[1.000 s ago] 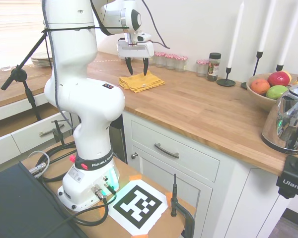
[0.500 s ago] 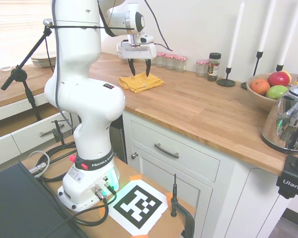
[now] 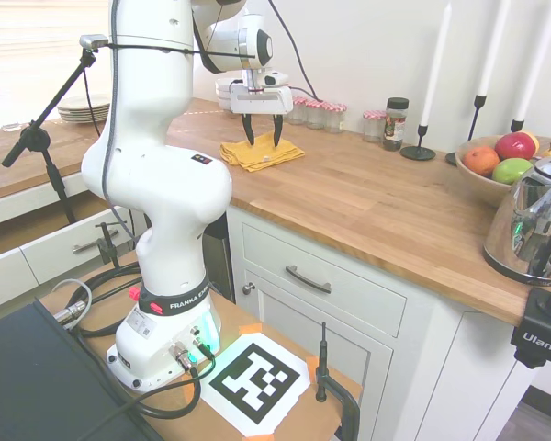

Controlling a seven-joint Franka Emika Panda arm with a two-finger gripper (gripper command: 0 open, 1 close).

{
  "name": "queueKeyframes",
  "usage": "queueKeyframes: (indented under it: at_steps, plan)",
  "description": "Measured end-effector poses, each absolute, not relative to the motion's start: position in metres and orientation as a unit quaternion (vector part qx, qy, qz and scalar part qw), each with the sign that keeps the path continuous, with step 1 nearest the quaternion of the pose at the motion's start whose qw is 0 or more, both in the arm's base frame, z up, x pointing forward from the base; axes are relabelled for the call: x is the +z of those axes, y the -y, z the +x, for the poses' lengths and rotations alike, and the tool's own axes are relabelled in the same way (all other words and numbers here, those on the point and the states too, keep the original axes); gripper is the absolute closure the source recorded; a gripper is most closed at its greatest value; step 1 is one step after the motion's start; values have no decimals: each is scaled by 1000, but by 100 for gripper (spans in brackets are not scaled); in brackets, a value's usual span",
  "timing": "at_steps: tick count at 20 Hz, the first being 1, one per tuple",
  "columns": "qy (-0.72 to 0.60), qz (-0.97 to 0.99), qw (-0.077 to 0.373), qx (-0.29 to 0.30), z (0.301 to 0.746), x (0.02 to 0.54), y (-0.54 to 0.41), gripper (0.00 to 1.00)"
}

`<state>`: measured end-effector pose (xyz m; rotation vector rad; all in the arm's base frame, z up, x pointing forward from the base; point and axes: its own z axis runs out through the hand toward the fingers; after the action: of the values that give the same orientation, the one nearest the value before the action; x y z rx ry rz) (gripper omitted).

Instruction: Wipe the counter

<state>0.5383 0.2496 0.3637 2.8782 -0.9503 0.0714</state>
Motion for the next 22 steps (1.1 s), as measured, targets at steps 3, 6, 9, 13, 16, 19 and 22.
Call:
queueKeyframes:
  at_steps: [3, 6, 9, 13, 16, 19, 22]
  plan:
    - [315, 947, 57, 23, 541, 364, -248, 100]
    - [318, 946, 58, 20, 543, 361, -245, 100]
    - [320, 945, 61, 17, 546, 355, -243, 100]
    - [322, 945, 61, 15, 548, 352, -241, 100]
    - [322, 945, 60, 15, 548, 353, -240, 100]
    - [322, 945, 59, 14, 549, 353, -240, 100]
    - [323, 945, 60, 13, 550, 351, -238, 100]
